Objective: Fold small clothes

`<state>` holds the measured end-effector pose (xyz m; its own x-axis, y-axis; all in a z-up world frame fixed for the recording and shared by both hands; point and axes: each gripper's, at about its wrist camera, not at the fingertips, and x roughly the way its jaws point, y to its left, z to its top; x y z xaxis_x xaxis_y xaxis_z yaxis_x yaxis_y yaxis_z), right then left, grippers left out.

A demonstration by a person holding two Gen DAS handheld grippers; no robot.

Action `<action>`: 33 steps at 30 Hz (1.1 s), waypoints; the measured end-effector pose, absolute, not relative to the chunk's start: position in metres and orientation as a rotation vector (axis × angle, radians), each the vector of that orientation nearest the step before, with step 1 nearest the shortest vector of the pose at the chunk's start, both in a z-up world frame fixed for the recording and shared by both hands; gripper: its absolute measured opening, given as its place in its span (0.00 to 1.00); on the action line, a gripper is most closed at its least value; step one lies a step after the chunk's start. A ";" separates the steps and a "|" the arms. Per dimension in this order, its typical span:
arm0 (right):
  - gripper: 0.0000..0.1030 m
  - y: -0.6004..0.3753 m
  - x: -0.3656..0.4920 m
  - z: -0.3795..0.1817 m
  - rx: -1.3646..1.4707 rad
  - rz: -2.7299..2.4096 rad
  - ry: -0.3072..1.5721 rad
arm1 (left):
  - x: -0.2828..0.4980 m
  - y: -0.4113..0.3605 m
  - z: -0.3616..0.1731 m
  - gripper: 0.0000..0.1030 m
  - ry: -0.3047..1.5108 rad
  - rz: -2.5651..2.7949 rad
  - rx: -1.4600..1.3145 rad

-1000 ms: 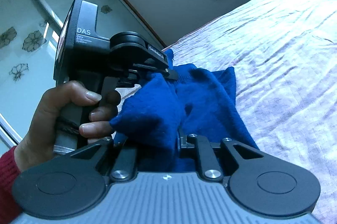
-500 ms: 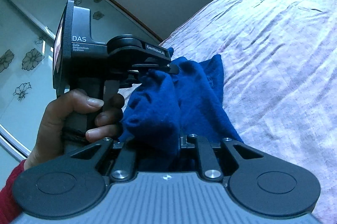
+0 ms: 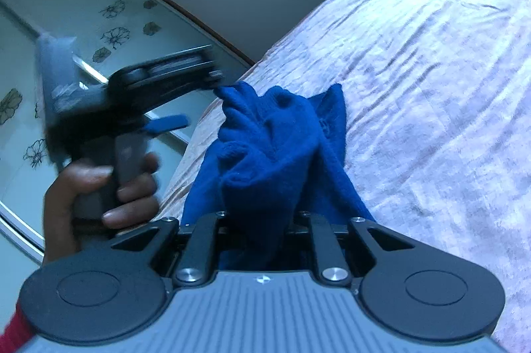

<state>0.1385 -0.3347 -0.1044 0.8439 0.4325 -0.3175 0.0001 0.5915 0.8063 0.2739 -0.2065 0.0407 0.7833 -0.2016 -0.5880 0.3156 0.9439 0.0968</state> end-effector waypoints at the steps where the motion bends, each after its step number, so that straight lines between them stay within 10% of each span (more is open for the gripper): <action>1: 0.15 -0.336 0.139 -0.106 0.927 0.267 0.531 | 0.272 -0.198 0.042 0.93 0.603 -0.269 0.185; 11: 0.27 -0.345 0.135 -0.110 1.004 0.240 0.534 | 0.233 -0.122 0.030 0.94 0.623 -0.196 0.144; 15: 0.61 -0.355 0.114 -0.096 0.948 0.079 0.465 | 0.199 -0.101 0.015 0.94 0.636 -0.237 0.167; 21: 0.61 -0.326 0.087 -0.048 0.476 -0.096 0.304 | 0.163 -0.101 -0.007 0.95 0.636 -0.312 0.223; 26: 0.56 -0.285 0.104 -0.054 0.290 0.052 0.418 | 0.151 -0.100 -0.018 0.96 0.623 -0.315 0.226; 33: 0.12 -0.302 0.105 -0.069 0.392 0.095 0.509 | 0.150 -0.085 -0.013 0.96 0.673 -0.331 0.132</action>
